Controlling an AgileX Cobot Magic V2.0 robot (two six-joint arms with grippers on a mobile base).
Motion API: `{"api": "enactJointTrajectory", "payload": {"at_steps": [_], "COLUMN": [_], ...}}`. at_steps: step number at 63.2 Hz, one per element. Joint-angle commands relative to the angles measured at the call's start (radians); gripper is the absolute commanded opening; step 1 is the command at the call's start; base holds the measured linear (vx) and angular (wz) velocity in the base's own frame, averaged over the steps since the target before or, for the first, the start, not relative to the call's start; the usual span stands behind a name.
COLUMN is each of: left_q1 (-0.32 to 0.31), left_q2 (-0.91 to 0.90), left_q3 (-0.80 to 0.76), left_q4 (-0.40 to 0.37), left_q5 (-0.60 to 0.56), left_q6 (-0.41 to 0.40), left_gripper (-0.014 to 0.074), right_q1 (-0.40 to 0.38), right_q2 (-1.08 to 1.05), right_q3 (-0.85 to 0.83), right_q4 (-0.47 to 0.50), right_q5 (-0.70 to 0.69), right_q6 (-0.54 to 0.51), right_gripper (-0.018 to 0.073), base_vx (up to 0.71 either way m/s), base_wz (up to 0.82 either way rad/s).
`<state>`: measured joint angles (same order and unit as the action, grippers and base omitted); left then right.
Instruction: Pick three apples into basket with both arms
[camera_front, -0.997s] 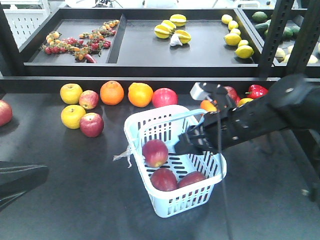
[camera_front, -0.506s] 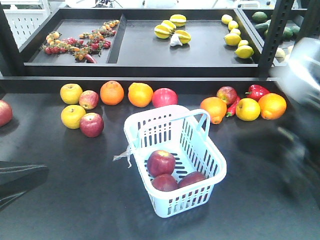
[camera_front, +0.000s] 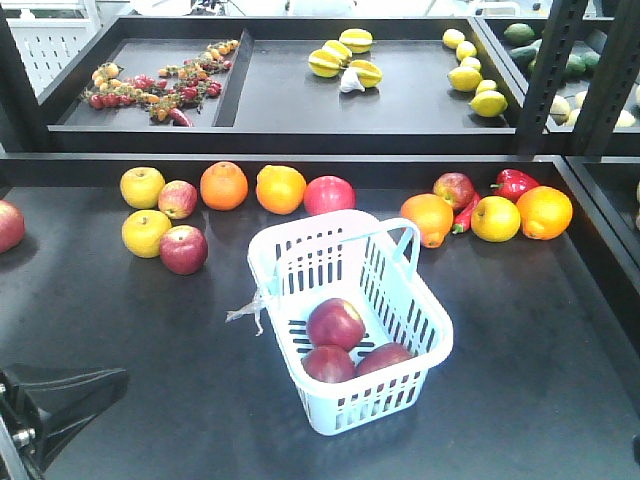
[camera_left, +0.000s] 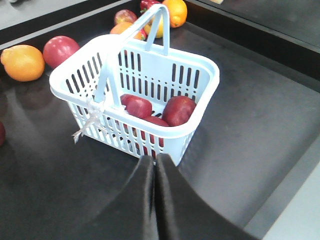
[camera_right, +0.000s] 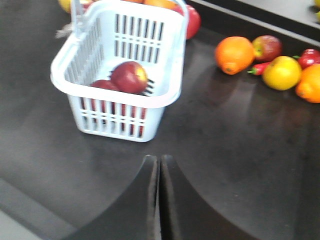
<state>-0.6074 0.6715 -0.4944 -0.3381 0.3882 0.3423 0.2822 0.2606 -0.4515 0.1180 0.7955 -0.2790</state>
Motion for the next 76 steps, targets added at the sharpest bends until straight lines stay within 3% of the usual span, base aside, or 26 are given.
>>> {"api": "enactJointTrajectory", "payload": {"at_steps": [1, 41, 49, 54, 65, 71, 76], "left_q1": [0.002, 0.002, 0.002, 0.001, -0.002, -0.002, 0.000], "left_q2": [0.000, 0.000, -0.006, -0.019, -0.108, -0.165, -0.225], "left_q3": [-0.023, -0.019, 0.033, 0.134, 0.411, 0.549, 0.531], "left_q4": [-0.022, -0.020, 0.026, 0.079, 0.202, 0.286, 0.351], "left_q5": [-0.084, -0.085, -0.143, -0.194, -0.388, -0.518, -0.414], "left_q6": [-0.008, -0.008, -0.030, -0.129, -0.489, -0.638, -0.678], "left_gripper": [-0.0006, -0.0006, -0.0006, -0.0006, -0.0006, -0.0006, -0.0006], "right_q1": [-0.003, -0.003, -0.003, -0.003, -0.003, -0.003, -0.003], "right_q2": [0.009, 0.009, 0.009, 0.009, 0.009, 0.009, 0.009], "right_q3": [-0.023, -0.023, -0.023, -0.023, -0.023, -0.023, -0.023], "right_q4": [-0.024, -0.013, -0.013, -0.013, -0.013, -0.013, -0.011], "right_q5": [-0.083, -0.044, -0.043, -0.043, -0.043, -0.043, -0.042], "right_q6": [0.011, 0.011, 0.011, 0.011, 0.011, 0.011, 0.011], "right_gripper": [-0.0004, -0.0004, -0.0004, -0.0004, -0.0004, -0.0004, -0.0004], "base_vx": [0.00, 0.00, 0.00, 0.00, 0.00, 0.00, 0.00], "base_wz": [0.00, 0.00, 0.00, 0.00, 0.00, 0.00, 0.00]}}
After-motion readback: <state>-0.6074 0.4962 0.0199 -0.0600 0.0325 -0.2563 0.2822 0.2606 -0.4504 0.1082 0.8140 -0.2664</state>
